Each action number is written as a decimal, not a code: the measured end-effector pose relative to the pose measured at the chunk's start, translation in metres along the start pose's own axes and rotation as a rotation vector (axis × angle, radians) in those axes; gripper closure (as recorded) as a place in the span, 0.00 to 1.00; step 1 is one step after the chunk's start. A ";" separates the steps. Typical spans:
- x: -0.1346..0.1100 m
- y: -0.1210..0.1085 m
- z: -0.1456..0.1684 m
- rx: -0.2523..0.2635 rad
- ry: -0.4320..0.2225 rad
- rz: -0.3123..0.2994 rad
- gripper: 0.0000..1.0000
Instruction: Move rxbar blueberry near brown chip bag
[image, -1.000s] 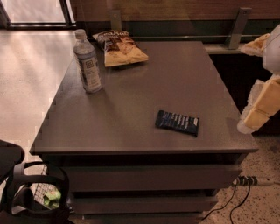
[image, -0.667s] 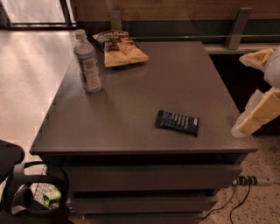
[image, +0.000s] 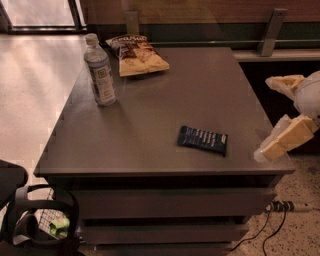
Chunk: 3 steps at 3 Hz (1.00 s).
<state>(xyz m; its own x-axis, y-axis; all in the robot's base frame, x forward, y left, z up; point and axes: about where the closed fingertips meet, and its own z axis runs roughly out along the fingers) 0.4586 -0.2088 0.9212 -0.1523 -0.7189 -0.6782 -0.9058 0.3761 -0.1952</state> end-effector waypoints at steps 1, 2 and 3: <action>0.005 -0.004 0.043 -0.052 -0.055 0.021 0.00; 0.005 -0.005 0.049 -0.061 -0.070 0.020 0.00; 0.004 -0.006 0.075 -0.105 -0.142 0.019 0.00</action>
Offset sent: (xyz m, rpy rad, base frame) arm 0.0366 0.0328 -0.0520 0.1019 0.0468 0.0608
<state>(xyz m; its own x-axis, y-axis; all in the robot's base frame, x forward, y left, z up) 0.4935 -0.1702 0.8666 -0.1190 -0.6197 -0.7758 -0.9408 0.3201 -0.1115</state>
